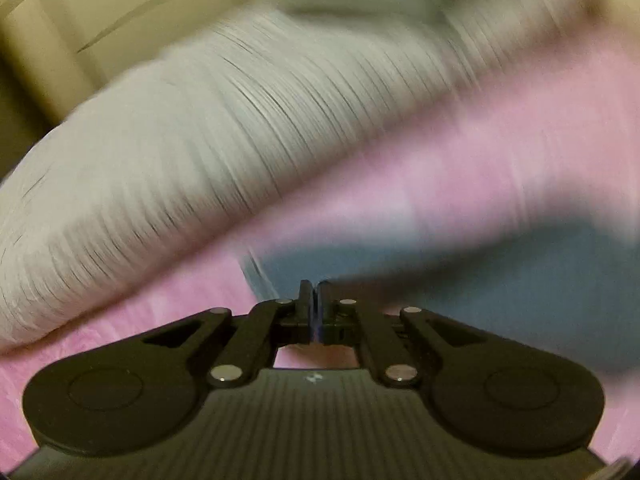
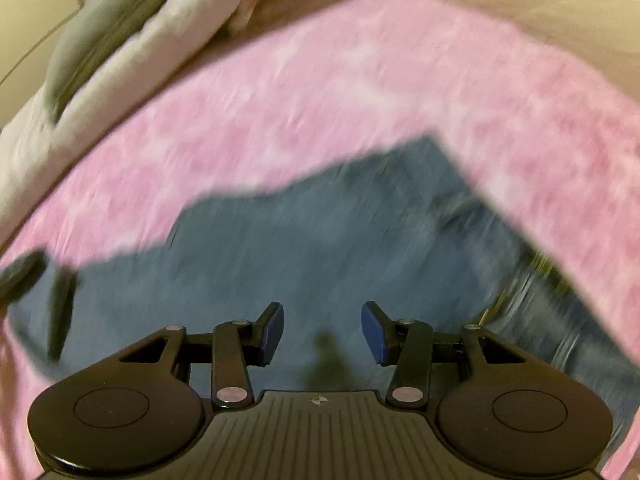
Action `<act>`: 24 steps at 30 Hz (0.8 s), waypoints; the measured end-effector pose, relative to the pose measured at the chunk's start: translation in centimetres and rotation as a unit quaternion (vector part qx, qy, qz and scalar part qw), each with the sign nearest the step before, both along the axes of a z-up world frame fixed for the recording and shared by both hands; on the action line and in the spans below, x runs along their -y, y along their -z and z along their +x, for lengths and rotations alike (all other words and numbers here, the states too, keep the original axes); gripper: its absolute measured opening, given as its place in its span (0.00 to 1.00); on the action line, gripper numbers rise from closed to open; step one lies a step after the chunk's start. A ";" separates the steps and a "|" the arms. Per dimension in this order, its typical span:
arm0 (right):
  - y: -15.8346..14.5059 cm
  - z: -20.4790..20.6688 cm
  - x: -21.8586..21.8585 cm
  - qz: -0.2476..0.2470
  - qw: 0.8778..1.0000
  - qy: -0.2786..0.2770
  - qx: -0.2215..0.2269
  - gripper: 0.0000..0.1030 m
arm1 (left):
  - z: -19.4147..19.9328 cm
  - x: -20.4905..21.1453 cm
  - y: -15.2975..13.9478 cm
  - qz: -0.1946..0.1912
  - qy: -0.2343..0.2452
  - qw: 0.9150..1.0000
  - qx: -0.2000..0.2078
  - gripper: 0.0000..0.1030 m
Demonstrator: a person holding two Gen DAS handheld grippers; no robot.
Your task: Fold clothes
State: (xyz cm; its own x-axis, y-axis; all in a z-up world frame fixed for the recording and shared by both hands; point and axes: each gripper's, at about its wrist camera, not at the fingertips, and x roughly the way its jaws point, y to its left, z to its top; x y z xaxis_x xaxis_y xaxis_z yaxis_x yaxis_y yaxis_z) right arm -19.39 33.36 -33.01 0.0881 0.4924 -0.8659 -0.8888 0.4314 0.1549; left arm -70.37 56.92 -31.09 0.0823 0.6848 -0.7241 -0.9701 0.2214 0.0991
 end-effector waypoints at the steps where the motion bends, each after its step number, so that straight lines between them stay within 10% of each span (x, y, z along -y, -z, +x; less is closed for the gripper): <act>1: -0.5 1.0 -0.7 0.011 1.000 0.013 0.002 0.46 | -0.7 -1.9 -1.4 0.012 -0.035 0.998 0.046 0.04; 5: -1.9 4.5 -2.9 0.060 0.996 0.067 -0.026 0.46 | -2.5 -7.1 -4.0 0.028 -0.140 0.975 0.169 0.40; 12: -0.2 6.5 -1.6 0.042 0.993 0.086 -0.066 0.46 | -4.2 -4.3 7.8 -0.172 -0.226 0.920 0.270 0.41; 15: 1.6 6.3 -0.5 0.014 0.992 0.097 -0.074 0.46 | -3.6 -4.1 11.6 -0.187 -0.254 0.897 0.310 0.41; 17: 2.6 6.0 -0.1 0.003 0.992 0.097 -0.080 0.46 | -2.7 -4.4 12.2 -0.160 -0.251 0.905 0.304 0.41; 18: 3.0 5.9 0.0 -0.001 0.992 0.095 -0.082 0.46 | -2.2 -4.6 12.4 -0.144 -0.247 0.911 0.298 0.05; 19: 3.3 5.7 0.1 -0.005 0.992 0.092 -0.084 0.46 | -1.8 -4.7 12.2 -0.136 -0.233 0.921 0.280 0.00; 24: 3.8 5.2 0.1 -0.008 0.994 0.074 -0.079 0.46 | -4.0 2.4 7.1 -0.021 -0.246 0.936 0.251 0.00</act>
State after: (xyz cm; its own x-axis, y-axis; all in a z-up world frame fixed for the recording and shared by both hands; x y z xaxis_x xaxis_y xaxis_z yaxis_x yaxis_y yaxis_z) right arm -14.20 33.30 -36.77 0.0201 0.4695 -0.8827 -0.7804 0.5592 0.2796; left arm -74.35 54.55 -38.18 0.1013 0.7011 -0.7059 -0.8779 -0.2707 -0.3949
